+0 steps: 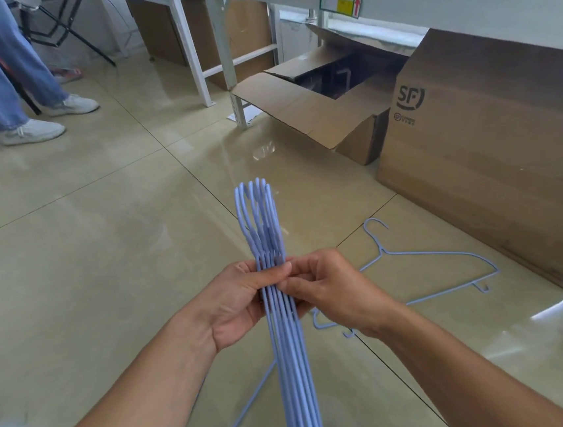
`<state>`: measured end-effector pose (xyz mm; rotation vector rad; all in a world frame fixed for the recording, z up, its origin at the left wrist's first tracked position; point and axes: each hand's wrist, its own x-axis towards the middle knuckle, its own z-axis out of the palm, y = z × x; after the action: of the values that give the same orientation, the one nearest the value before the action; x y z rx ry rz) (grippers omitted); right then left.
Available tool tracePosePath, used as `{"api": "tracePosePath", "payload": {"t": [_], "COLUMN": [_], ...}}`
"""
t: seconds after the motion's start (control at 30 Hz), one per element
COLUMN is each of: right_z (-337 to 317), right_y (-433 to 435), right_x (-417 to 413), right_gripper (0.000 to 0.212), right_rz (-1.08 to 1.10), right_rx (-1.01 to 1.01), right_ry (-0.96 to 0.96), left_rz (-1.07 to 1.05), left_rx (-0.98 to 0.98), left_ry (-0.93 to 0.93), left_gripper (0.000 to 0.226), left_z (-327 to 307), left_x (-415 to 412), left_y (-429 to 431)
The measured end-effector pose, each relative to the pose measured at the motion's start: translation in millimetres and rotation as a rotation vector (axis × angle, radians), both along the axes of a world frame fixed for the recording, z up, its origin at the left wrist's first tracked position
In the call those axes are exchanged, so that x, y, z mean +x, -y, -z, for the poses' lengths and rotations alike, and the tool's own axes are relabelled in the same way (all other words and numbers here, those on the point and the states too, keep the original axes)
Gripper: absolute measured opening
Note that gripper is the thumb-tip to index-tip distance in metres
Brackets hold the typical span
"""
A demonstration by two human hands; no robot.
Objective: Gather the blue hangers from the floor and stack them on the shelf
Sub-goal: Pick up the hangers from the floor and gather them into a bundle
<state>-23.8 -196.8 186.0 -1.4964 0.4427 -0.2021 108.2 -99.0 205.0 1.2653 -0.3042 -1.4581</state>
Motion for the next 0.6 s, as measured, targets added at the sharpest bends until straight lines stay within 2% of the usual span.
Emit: {"api": "tracePosePath", "payload": {"t": [0.1, 0.17, 0.23, 0.33, 0.4, 0.5, 0.6], "right_z": [0.3, 4.0, 24.8, 96.4, 140.0, 177.2, 182.4], "right_y": [13.0, 32.9, 59.8, 103.3, 122.9, 138.9, 141.8], "right_x": [-10.6, -21.2, -27.0, -27.0, -25.0, -18.3, -9.3], "right_gripper": [0.023, 0.018, 0.017, 0.015, 0.018, 0.035, 0.037], "right_rz": [-0.151, -0.140, 0.066, 0.585, 0.805, 0.888, 0.913], "right_rx": [0.041, 0.032, 0.035, 0.015, -0.049, -0.173, -0.220], "right_ry": [-0.050, -0.148, -0.248, -0.464, -0.634, -0.834, -0.881], "left_rz": [-0.039, -0.034, -0.031, -0.029, -0.028, -0.031, -0.039], "left_rx": [0.027, 0.037, 0.056, 0.071, 0.069, 0.066, 0.075], "left_ry": [0.037, 0.044, 0.059, 0.097, 0.122, 0.142, 0.141], "left_gripper": [0.031, 0.031, 0.033, 0.033, 0.027, 0.020, 0.022], "left_z": [5.0, 8.3, 9.9, 11.2, 10.7, 16.2, 20.4], "left_x": [0.7, 1.1, 2.3, 5.0, 4.6, 5.9, 9.2], "left_y": [3.0, 4.3, 4.9, 8.1, 10.1, 14.2, 15.4]}}
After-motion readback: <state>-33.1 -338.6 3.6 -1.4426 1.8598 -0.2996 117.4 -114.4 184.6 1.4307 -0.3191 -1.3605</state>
